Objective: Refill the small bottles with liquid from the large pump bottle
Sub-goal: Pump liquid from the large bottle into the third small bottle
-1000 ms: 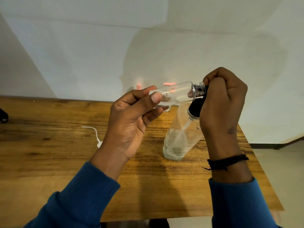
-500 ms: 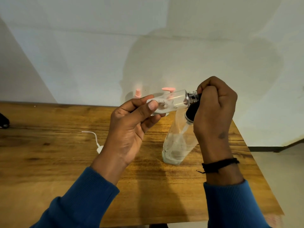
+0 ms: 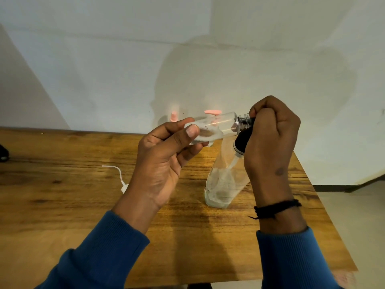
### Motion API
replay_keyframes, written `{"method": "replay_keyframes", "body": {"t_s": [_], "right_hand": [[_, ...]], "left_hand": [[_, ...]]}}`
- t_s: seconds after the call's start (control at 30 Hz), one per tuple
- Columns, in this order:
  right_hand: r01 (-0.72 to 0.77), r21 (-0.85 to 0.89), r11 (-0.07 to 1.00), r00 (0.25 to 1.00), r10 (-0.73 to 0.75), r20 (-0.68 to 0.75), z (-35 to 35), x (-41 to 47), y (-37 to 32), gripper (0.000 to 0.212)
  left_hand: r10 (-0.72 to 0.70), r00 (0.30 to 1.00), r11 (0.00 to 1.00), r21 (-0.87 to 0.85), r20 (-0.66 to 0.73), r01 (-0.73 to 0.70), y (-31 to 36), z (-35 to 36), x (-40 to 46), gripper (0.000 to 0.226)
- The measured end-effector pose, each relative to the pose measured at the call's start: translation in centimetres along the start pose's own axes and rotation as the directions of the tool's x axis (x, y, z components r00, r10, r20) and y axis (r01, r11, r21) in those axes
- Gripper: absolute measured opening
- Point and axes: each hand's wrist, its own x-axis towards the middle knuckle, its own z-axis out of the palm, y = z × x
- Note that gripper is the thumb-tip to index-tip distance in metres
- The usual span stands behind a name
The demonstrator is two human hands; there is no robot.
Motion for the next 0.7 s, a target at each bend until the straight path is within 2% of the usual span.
{"method": "replay_keyframes", "body": {"t_s": [0.1, 0.33, 0.53, 0.7], "right_hand": [[-0.01, -0.006, 1.0, 1.0, 0.01, 0.009, -0.06, -0.04, 0.14, 0.026], [0.001, 0.018, 1.0, 1.0, -0.001, 0.002, -0.06, 0.05, -0.05, 0.026], [0.022, -0.039, 0.999, 1.0, -0.022, 0.009, -0.29, 0.19, -0.16, 0.027], [-0.004, 0.02, 1.0, 1.0, 0.003, 0.02, -0.04, -0.07, -0.04, 0.026]], "left_hand": [[-0.002, 1.0, 1.0, -0.007, 0.003, 0.002, 0.02, -0.05, -0.03, 0.031], [0.013, 1.0, 1.0, 0.0, 0.006, -0.013, 0.1, 0.0, -0.01, 0.02], [0.0, 1.0, 1.0, -0.007, 0.01, 0.0, 0.17, 0.13, -0.09, 0.02], [0.007, 1.0, 1.0, -0.003, 0.003, -0.006, 0.05, 0.07, -0.14, 0.025]]}}
